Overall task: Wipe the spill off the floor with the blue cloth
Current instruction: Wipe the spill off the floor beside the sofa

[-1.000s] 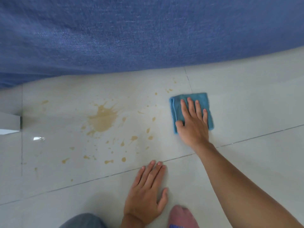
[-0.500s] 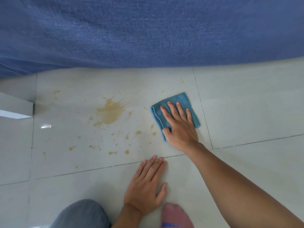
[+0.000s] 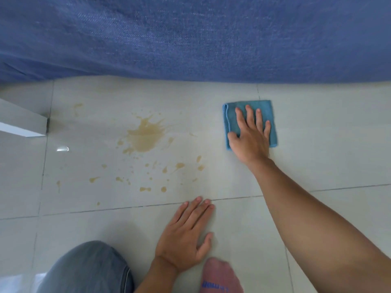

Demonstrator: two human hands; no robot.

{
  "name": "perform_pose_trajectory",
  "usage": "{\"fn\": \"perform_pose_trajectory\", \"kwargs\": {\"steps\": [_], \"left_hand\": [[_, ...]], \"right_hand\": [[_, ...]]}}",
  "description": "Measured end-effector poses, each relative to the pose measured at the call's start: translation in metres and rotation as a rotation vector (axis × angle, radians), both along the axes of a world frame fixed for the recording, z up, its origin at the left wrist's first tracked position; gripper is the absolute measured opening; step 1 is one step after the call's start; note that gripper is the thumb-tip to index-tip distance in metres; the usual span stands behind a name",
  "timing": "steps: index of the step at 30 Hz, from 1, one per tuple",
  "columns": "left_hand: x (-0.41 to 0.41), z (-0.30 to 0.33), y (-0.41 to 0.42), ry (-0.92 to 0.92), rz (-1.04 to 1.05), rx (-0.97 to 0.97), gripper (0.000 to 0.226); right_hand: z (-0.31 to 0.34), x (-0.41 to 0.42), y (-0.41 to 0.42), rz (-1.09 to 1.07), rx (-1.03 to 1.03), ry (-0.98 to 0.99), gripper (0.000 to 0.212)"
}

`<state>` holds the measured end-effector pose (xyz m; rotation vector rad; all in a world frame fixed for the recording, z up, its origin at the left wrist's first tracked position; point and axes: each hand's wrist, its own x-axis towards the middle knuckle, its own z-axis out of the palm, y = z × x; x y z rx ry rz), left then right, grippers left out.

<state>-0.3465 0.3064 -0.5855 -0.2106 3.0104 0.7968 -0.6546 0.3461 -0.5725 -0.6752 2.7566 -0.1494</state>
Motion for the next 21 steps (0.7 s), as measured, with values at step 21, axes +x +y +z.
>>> {"fn": "perform_pose_trajectory", "kwargs": {"steps": [21], "left_hand": [[0.001,-0.003,0.000,0.016,-0.002,-0.020,0.074]], "right_hand": [[-0.001,-0.001,-0.037,0.036,-0.050,-0.007,0.081]]}}
